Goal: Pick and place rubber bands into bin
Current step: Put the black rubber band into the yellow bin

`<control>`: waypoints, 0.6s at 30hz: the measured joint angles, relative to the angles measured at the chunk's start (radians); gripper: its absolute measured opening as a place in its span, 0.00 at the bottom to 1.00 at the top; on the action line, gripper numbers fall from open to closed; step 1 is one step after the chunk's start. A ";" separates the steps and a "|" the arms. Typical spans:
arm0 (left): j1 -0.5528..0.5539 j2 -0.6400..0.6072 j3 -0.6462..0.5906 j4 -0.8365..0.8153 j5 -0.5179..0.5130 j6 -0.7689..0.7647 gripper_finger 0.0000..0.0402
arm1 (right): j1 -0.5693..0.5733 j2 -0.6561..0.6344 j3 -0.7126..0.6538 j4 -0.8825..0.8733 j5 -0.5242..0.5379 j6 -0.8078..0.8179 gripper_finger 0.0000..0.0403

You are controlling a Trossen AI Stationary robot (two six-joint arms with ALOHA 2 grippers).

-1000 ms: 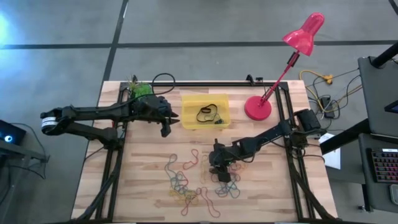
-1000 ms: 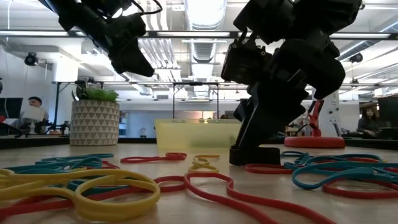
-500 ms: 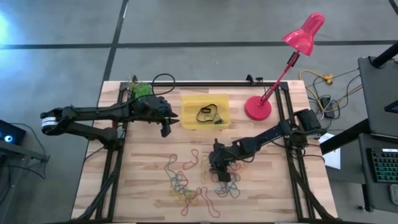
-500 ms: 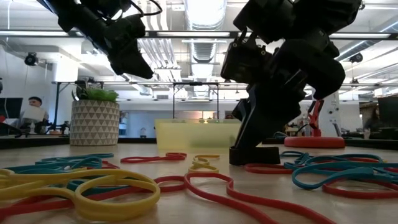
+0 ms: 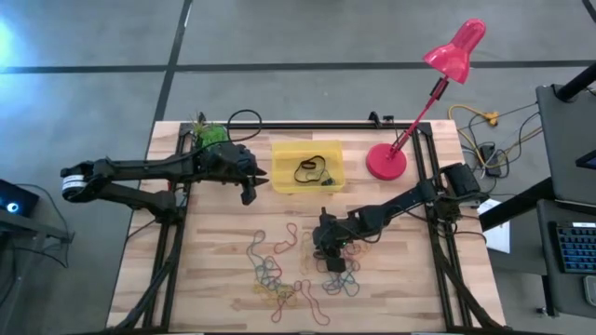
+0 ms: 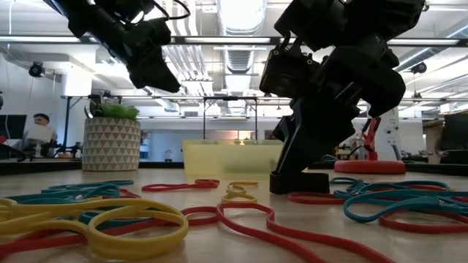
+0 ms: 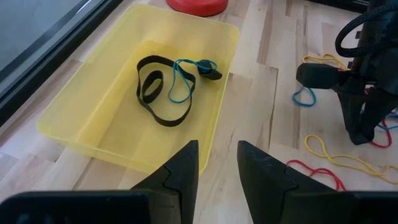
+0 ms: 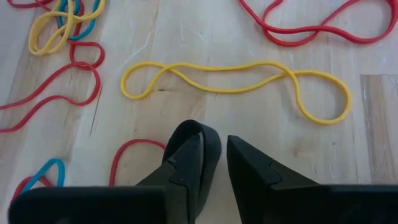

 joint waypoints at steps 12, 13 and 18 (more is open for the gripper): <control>0.000 0.000 0.000 0.003 -0.001 -0.002 0.24 | 0.011 0.074 0.052 0.002 -0.001 0.056 0.14; 0.000 0.000 0.000 0.005 -0.001 -0.002 0.24 | 0.011 0.076 0.056 -0.001 0.000 0.050 0.12; 0.000 0.000 0.000 0.006 -0.001 -0.002 0.24 | 0.010 0.072 0.058 -0.012 0.008 0.030 0.03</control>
